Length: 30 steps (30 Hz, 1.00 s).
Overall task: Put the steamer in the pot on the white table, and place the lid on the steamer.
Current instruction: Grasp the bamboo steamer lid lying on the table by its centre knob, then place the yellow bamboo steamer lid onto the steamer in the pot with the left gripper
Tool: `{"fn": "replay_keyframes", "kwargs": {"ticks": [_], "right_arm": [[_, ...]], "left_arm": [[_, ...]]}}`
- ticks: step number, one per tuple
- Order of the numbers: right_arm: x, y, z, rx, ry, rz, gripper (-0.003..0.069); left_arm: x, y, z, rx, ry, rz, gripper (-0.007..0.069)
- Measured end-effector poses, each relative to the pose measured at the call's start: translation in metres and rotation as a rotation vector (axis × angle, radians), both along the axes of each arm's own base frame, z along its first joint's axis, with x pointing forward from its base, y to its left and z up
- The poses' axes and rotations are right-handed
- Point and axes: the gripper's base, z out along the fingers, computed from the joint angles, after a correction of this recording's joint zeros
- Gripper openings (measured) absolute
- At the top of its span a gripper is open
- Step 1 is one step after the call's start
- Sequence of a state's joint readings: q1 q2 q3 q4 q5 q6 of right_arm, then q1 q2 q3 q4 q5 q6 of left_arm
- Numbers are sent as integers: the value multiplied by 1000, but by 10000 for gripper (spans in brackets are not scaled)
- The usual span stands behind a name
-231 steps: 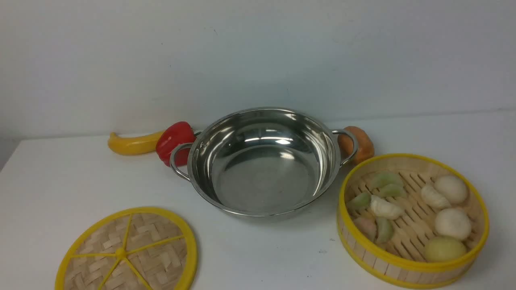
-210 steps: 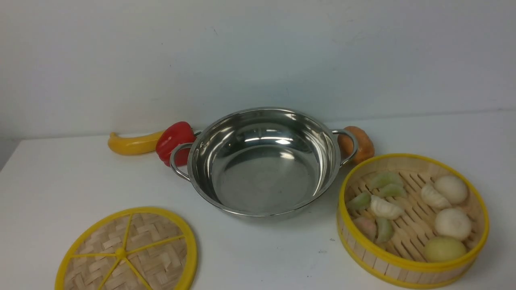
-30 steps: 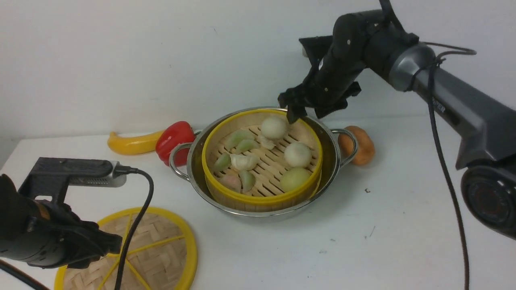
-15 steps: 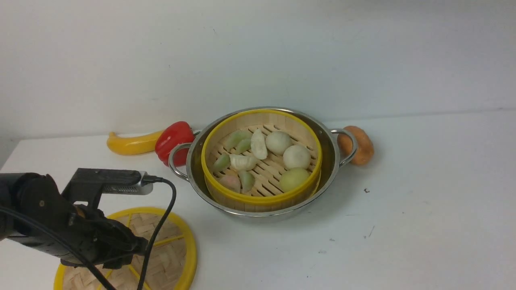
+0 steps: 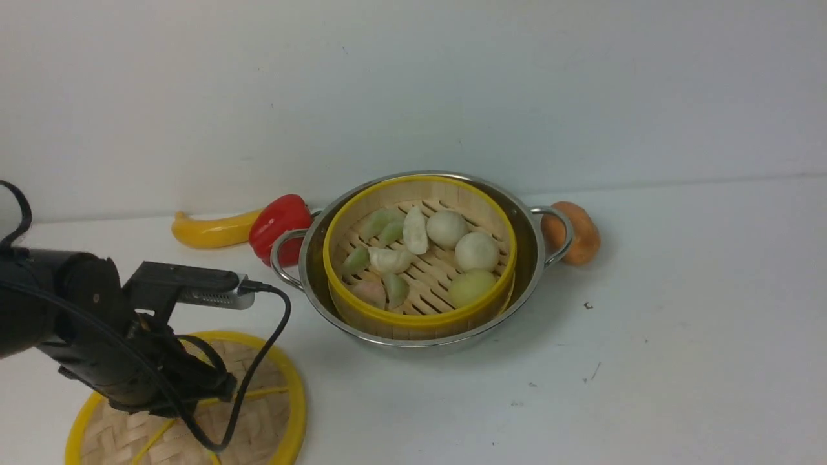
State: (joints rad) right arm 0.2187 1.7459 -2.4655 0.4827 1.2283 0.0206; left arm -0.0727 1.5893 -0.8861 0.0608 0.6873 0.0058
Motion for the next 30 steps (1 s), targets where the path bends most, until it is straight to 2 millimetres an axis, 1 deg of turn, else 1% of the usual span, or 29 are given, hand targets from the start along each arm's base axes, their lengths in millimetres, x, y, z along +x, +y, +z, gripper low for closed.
{"fn": "replay_keyframes", "kwargs": {"ticks": [1,4,5,6,7,8,9,10,11,12,13,15,16,17,18,21,22,23,24,26,30], "right_arm": [[-11,-4,6,-7,-14,-10,540],[-39,-13,14,-36,-34,-45,540],[-50,-19,15,-60,-38,-70,540],[-59,-23,14,-83,-37,-94,540],[-63,-26,13,-104,-37,-114,540],[-72,-31,9,-131,-27,-139,540],[-78,-35,8,-151,-28,-158,540],[-82,-39,-1,-190,-2,-186,540],[-87,-42,-4,-204,3,-196,540],[-88,-43,-12,-226,29,-206,540],[-91,-46,-18,-246,46,-216,540],[-98,-50,-36,-287,95,-231,540],[-102,-52,-49,-312,133,-234,540],[-104,-53,-57,-326,154,-237,540],[-106,-54,-63,-340,171,-239,540],[-112,-58,-94,-398,258,-244,540],[-112,-58,-94,-398,258,-244,540],[-113,-60,-107,-424,294,-244,540],[-113,-60,-108,-424,297,-243,540],[-113,-60,-119,-440,332,-238,540],[-112,-59,-122,-440,343,-234,540]], "left_arm": [[3,2,10,24,21,-4,114],[13,4,42,60,32,-5,114],[21,3,64,53,-5,3,114],[28,2,80,41,-48,-7,114],[32,0,90,25,-77,-15,114],[41,-6,107,1,-137,-40,114],[47,-12,117,-16,-170,-72,114],[54,-21,128,-50,-201,-108,114],[60,-29,134,-64,-218,-140,114],[65,-39,138,-88,-229,-170,114],[73,-51,141,-105,-239,-205,114],[88,-78,139,-121,-233,-279,114],[97,-97,133,-119,-226,-326,114],[101,-105,131,-111,-221,-346,114],[106,-118,126,-100,-215,-377,114],[116,-156,112,-37,-207,-471,114],[116,-156,112,-37,-207,-471,114],[119,-173,105,-13,-212,-511,114],[119,-177,104,-13,-214,-518,114],[123,-195,96,2,-221,-553,114],[131,-204,83,4,-223,-552,114]]}}
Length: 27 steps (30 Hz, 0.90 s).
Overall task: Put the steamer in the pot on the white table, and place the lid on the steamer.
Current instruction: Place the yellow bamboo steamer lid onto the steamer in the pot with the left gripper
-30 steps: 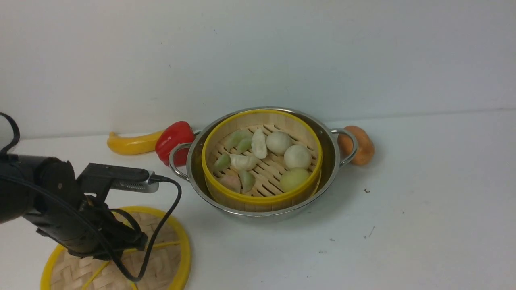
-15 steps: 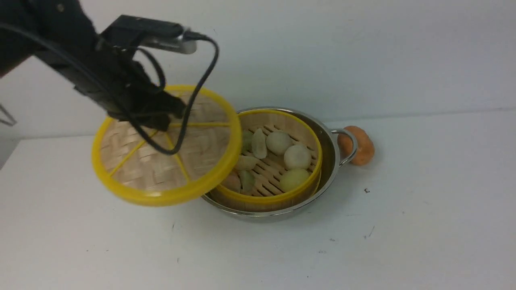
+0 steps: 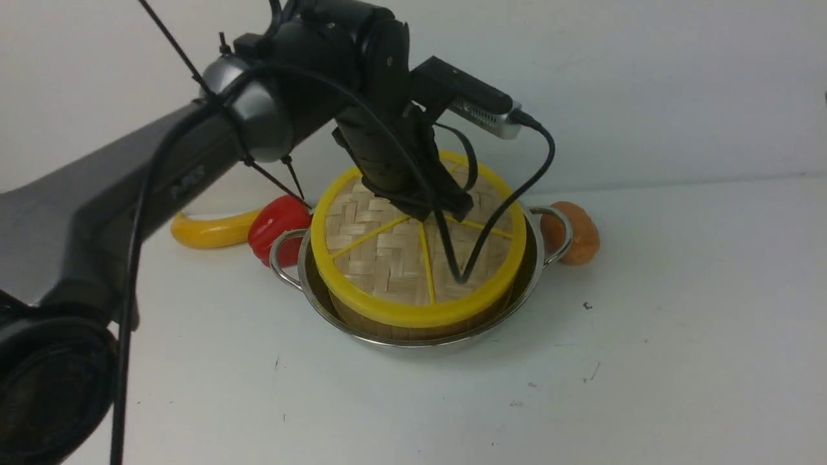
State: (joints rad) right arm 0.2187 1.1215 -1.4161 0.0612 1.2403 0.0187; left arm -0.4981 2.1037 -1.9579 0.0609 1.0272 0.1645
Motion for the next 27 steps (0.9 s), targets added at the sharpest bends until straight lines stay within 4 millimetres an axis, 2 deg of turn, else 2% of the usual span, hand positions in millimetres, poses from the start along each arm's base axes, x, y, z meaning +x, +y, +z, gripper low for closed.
{"fn": "replay_keyframes", "kwargs": {"ticks": [4,14,27], "right_arm": [[0,0,0,1,-2,0,540],[0,0,0,1,-3,0,540],[0,0,0,1,-3,0,540]], "left_arm": [[7,-3,-11,-2,-12,4,114],[16,-6,-19,-30,-49,14,114],[22,8,-25,-1,-24,86,114]]}}
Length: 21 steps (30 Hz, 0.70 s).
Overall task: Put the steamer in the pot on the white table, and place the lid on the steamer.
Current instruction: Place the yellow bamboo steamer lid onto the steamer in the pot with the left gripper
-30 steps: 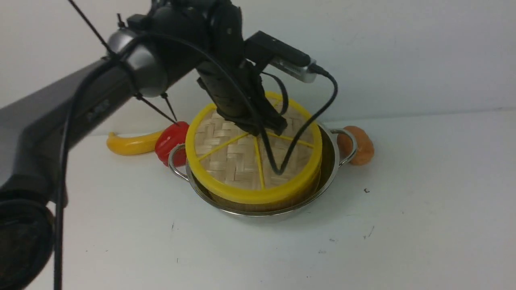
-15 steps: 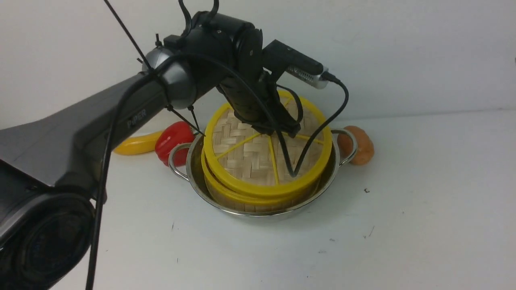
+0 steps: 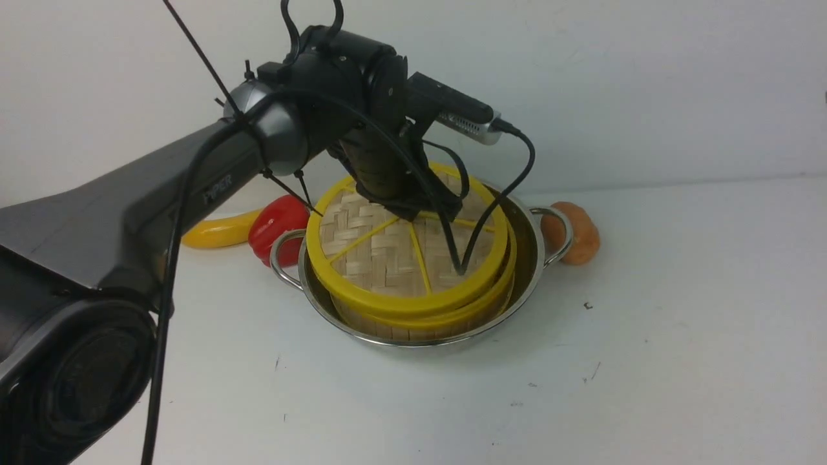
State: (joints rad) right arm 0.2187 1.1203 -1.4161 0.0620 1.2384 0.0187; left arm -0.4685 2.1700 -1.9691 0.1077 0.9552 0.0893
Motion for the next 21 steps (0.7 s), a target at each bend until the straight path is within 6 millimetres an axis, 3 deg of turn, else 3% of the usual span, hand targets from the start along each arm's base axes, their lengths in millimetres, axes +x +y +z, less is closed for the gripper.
{"fn": "replay_keyframes", "kwargs": {"ticks": [21], "right_arm": [[0,0,0,1,0,0,540]], "left_arm": [[2,-8,-9,-52,9,-51,114]]}}
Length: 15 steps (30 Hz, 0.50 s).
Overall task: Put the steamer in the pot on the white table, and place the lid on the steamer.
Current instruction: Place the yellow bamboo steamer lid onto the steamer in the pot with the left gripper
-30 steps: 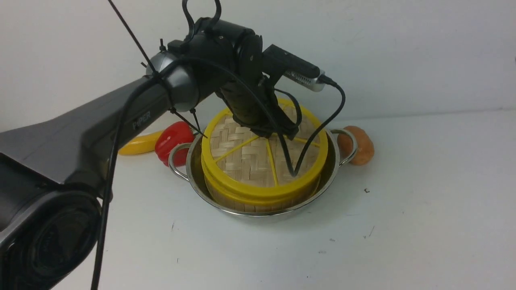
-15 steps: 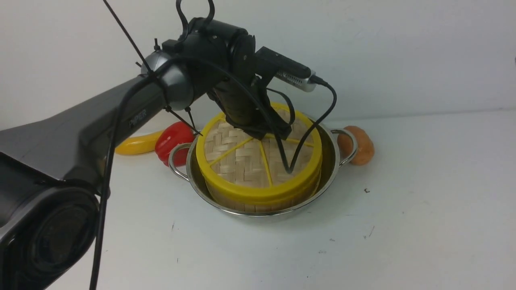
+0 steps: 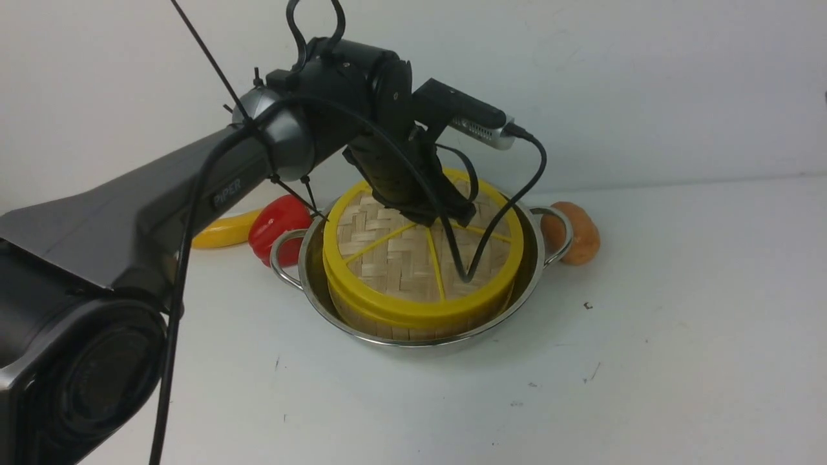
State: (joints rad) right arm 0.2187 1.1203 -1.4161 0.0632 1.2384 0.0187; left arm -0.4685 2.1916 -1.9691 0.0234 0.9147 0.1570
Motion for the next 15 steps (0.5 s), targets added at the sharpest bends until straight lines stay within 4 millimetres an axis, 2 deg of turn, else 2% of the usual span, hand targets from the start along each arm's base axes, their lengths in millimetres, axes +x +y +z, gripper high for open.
{"fn": "replay_keyframes", "kwargs": {"ticks": [15], "right_arm": [[0,0,0,-2,0,-1,540]], "left_arm": [[2,5,-1,40,-14,77,114]]}}
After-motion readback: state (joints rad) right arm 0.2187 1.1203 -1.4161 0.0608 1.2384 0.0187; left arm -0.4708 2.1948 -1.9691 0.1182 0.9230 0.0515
